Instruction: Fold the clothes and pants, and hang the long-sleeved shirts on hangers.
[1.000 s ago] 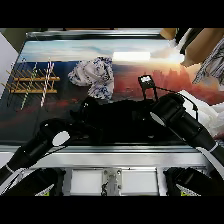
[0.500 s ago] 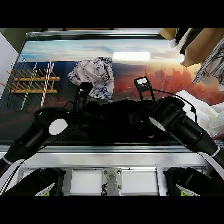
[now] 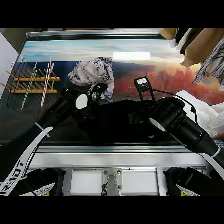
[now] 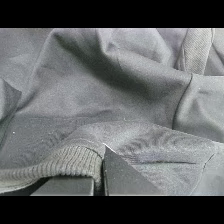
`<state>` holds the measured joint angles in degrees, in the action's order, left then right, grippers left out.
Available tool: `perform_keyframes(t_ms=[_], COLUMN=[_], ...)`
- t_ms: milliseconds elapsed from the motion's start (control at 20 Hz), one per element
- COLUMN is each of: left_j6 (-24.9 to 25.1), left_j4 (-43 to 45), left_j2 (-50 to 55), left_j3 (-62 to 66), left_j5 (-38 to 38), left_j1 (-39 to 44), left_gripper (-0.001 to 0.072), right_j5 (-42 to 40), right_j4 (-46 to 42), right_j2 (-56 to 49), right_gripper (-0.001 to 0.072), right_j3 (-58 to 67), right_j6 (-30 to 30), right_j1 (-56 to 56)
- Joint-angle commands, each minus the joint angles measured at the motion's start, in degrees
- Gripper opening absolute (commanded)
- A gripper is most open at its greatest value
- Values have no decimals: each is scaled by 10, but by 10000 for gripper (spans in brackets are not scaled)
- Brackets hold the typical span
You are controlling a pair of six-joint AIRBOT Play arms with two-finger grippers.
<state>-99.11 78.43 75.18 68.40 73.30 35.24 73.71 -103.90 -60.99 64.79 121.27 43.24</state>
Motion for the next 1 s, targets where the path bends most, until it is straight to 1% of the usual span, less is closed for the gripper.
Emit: perform_keyframes(t_ms=[0, 100, 200, 300, 450, 600, 650, 700, 750, 850, 900, 950], left_j6=[18, 17, 5, 6, 5, 5, 5, 5, 5, 5, 5, 5], left_j4=[-1, -1, -22, -52, -34, -29, -29, -29, -29, -29, -29, -29], left_j2=[28, 29, 29, 29, 29, 29, 29, 29, 28, 19, 7, -9], left_j3=[27, 24, 30, 42, 40, 8, -7, -24, -38, -61, -71, -78], left_j5=[61, 59, 26, 1, 9, 24, 29, 37, 49, 55, 45, 37], left_j1=[-9, -9, -9, -9, 1, 3, 3, 3, 3, 3, 3, 3], left_gripper=[566, 566, 566, 566, 565, 565, 552, 427, 377, 375, 360, 168], right_j5=[0, 0, 0, 0, 2, 3, 3, 5, 9, 18, 21, 23], right_j4=[0, 0, 0, 0, 0, 2, 3, 2, 1, 0, 0, 0], right_j2=[0, 0, 0, 0, 2, 3, 3, 4, 6, 11, 14, 18], right_gripper=[27, 26, 27, 26, 27, 27, 26, 26, 27, 26, 27, 27], right_j3=[0, 0, 0, 0, 0, 0, 0, 0, 0, 0, 0, 0], right_j6=[0, 0, 0, 0, 0, 0, 0, 0, 0, 0, 0, 0], right_j1=[1, 1, 1, 1, 3, 9, 9, 9, 9, 9, 9, 7])
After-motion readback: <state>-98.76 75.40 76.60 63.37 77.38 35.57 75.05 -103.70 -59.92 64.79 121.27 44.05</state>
